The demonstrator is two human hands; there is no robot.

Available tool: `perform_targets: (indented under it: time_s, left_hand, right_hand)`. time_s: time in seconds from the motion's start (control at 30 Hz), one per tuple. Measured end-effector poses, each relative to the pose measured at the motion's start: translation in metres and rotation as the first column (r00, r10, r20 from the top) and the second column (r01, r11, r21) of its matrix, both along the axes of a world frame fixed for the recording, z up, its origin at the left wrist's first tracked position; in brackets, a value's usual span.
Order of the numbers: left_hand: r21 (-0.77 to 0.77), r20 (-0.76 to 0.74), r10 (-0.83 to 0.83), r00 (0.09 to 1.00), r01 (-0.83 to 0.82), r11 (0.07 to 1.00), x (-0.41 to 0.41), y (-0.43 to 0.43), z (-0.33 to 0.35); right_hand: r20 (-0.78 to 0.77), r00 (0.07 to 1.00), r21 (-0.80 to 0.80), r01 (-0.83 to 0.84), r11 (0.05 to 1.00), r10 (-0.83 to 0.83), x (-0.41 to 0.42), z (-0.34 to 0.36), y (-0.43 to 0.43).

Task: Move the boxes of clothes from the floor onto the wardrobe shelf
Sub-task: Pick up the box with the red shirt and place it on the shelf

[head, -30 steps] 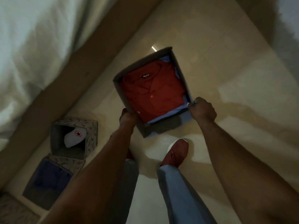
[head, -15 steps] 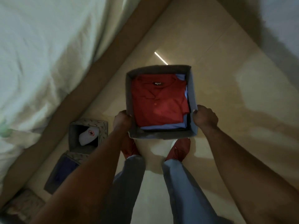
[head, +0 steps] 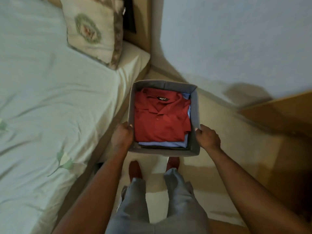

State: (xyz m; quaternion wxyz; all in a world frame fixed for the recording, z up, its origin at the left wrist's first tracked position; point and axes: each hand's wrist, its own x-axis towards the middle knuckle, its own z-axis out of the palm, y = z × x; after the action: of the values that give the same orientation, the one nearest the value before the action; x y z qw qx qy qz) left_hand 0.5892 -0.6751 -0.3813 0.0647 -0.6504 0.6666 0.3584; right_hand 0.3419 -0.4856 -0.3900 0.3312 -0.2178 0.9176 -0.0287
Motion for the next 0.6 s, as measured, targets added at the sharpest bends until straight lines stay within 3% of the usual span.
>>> perform_targets:
  time_s: [0.27,0.43,0.6]
  left_hand:
    - [-0.306,-0.092,-0.297,0.95,0.257,0.917,-0.017,-0.006,0.157]
    - [-0.366,-0.101,-0.464,0.88,0.401,0.84,-0.058,0.005,0.204]
    - [-0.409,-0.126,-0.609,0.783,0.519,0.751,-0.127,0.041,0.227]
  right_hand:
    - [-0.163,0.946,-0.302,0.221,0.927,-0.279,0.041,0.14,0.065]
    - [-0.254,0.873,-0.386,0.303,0.871,-0.416,0.048,0.175,0.107]
    - [-0.252,0.816,-0.402,0.401,0.823,-0.52,0.021,0.193,0.158]
